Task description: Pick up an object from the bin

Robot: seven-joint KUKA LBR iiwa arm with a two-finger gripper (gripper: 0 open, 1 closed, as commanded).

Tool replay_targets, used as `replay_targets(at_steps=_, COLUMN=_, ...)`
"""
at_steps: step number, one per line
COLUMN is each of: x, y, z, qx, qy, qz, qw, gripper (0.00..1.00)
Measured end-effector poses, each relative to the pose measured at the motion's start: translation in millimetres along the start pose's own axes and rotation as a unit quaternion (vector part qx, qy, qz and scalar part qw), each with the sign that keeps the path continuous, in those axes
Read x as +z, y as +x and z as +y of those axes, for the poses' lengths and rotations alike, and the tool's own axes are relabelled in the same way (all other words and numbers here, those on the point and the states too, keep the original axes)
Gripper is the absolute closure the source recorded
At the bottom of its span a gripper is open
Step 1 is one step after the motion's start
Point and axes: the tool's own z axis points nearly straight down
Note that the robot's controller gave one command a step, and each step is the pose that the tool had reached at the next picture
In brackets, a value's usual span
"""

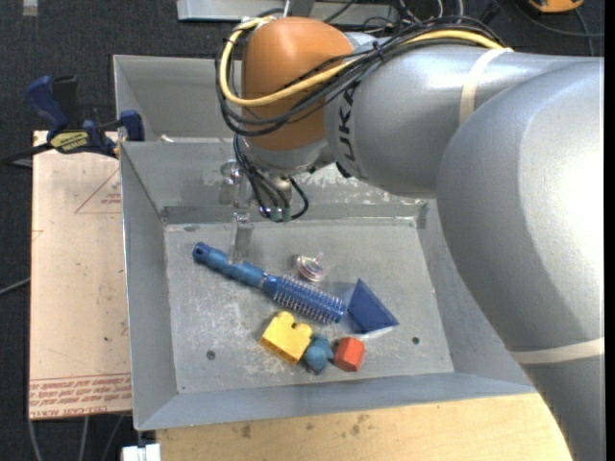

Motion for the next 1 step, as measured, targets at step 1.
replay_targets(at_steps=1, x=89.1, y=19.3, z=-109.8, qx=-0.188, qy=0.001, qz=0.0005, qw=0.9821, gripper=0.0)
